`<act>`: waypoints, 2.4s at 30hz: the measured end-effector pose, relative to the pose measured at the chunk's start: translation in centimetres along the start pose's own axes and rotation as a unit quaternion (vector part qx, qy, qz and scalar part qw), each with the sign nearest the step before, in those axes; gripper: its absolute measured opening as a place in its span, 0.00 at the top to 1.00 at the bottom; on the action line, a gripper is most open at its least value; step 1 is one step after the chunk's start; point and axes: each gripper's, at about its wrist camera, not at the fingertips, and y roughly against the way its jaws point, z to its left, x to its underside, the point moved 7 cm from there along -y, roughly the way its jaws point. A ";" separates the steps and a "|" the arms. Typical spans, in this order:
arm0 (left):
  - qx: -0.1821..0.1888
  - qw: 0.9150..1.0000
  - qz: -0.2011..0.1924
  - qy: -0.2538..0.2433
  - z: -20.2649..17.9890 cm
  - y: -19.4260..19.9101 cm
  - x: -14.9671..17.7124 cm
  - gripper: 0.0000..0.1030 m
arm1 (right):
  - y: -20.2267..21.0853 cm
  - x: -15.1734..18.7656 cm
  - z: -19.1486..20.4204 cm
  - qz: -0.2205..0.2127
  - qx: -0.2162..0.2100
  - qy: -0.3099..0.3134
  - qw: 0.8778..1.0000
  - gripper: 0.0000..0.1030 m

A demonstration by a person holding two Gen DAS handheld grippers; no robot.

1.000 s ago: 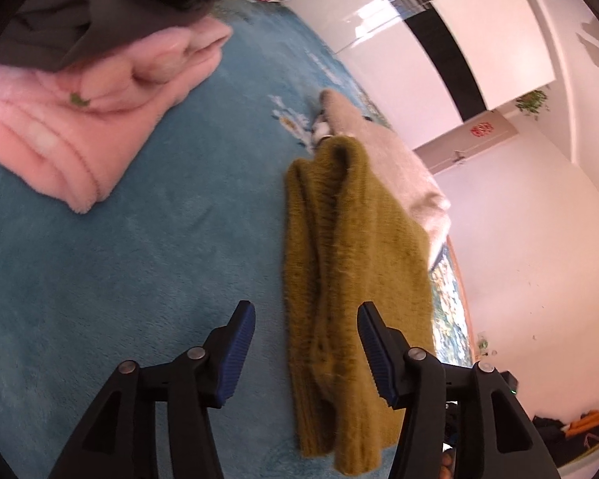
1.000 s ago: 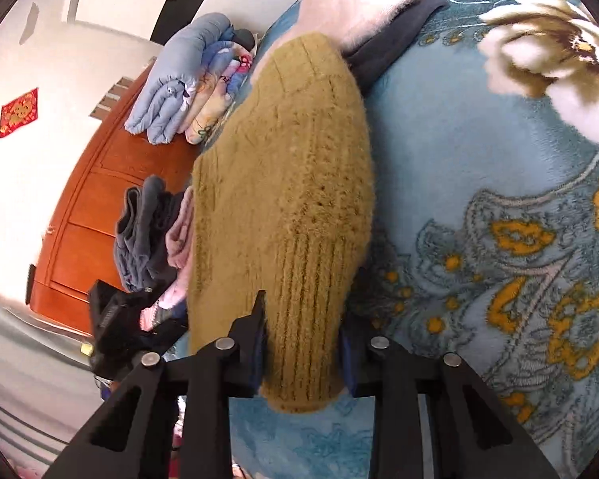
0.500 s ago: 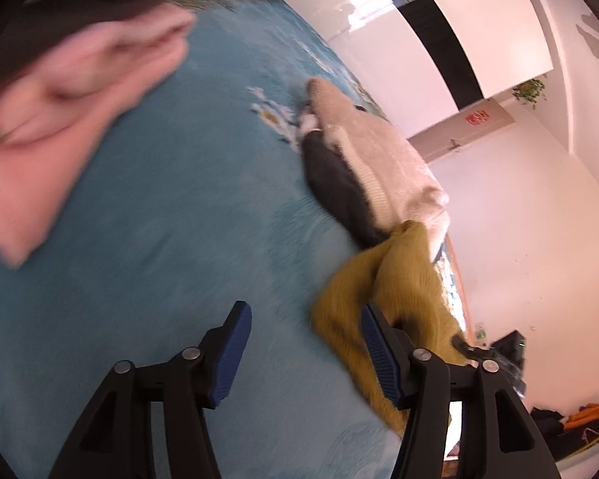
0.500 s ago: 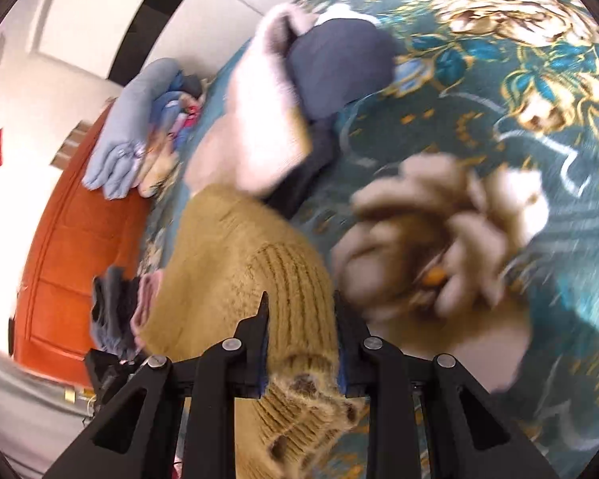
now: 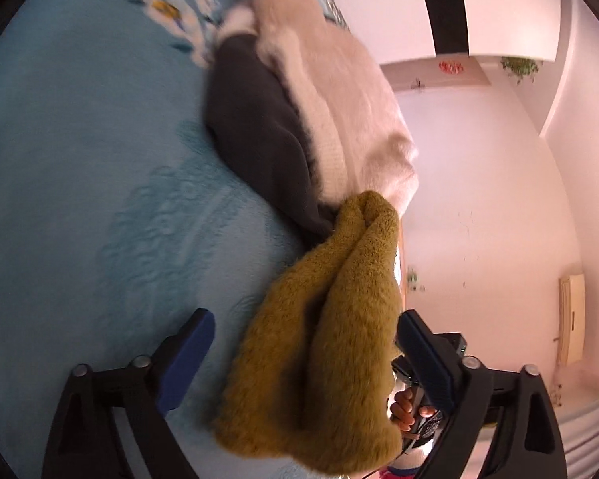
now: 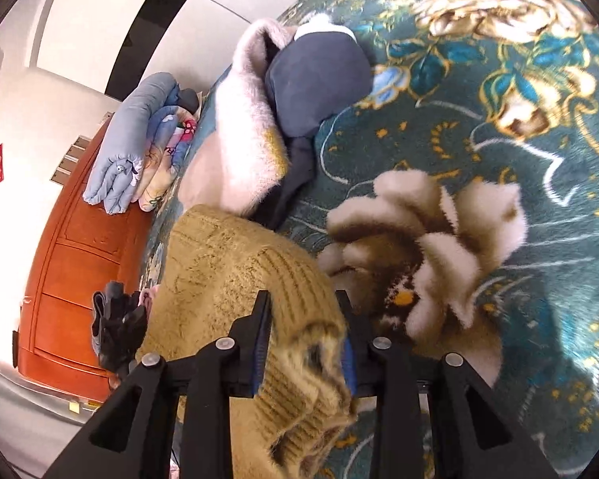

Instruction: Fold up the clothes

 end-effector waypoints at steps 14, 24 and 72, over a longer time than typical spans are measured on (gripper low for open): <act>-0.063 0.995 0.056 -0.055 -1.4 -3.4 0.5 0.47 | 2.9 4.0 0.6 -0.015 -0.027 0.000 1.000 0.68; -0.078 0.994 -0.031 -0.067 -3.2 0.4 4.8 0.70 | 3.3 6.4 1.2 -0.014 -0.054 -0.009 0.998 0.68; -0.176 0.981 -0.052 -0.067 1.3 9.0 13.3 0.26 | -5.3 10.7 4.5 0.111 -0.080 -0.009 0.991 0.39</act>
